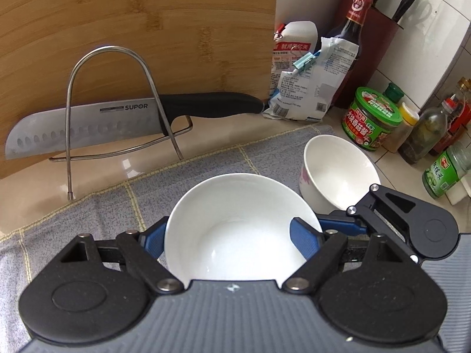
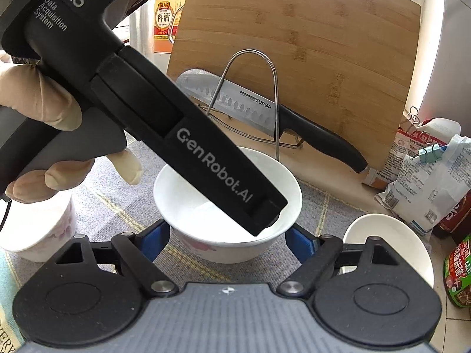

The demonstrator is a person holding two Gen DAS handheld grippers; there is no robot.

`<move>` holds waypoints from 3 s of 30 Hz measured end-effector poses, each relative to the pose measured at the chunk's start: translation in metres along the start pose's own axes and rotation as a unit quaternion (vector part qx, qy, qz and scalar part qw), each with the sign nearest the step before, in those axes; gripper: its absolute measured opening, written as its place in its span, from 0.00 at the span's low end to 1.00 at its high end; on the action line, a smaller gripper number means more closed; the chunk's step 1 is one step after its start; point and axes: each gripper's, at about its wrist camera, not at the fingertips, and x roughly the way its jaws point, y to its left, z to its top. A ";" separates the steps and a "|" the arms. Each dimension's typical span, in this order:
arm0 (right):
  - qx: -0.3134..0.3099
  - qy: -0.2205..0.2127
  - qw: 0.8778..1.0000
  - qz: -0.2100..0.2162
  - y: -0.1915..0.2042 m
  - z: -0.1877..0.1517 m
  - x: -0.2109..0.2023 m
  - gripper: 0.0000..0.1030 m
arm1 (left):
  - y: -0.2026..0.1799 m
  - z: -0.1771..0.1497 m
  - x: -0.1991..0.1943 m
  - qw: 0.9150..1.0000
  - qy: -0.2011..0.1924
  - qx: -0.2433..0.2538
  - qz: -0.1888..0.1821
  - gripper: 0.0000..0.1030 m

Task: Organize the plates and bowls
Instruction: 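Lift the pink-flower bowl with both grippers and carry it over the plain bowl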

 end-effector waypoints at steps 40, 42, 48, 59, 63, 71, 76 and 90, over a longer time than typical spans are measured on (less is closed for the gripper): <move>-0.088 -0.011 0.992 0.090 0.100 0.018 -0.064 0.86 | 0.011 -0.086 -0.129 0.993 -0.045 -0.081 0.071 0.82; -0.093 -0.012 0.991 0.095 0.106 0.021 -0.062 0.86 | 0.016 -0.088 -0.133 0.992 -0.046 -0.085 0.077 0.82; -0.101 -0.008 0.989 0.111 0.121 0.027 -0.053 0.86 | 0.029 -0.096 -0.141 0.991 -0.046 -0.096 0.086 0.82; -0.108 0.013 0.984 0.139 0.141 0.026 -0.031 0.86 | 0.047 -0.116 -0.141 0.989 -0.036 -0.106 0.094 0.82; -0.110 0.023 0.983 0.146 0.147 0.024 -0.023 0.86 | 0.053 -0.123 -0.138 0.989 -0.031 -0.111 0.091 0.82; -0.111 0.040 0.981 0.152 0.153 0.018 -0.016 0.86 | 0.060 -0.130 -0.130 0.989 -0.022 -0.117 0.084 0.82; -0.110 0.044 0.982 0.150 0.154 0.016 -0.015 0.86 | 0.061 -0.131 -0.127 0.990 -0.018 -0.115 0.082 0.82; -0.115 0.044 0.981 0.148 0.154 0.015 -0.014 0.86 | 0.063 -0.132 -0.121 0.990 -0.010 -0.114 0.085 0.82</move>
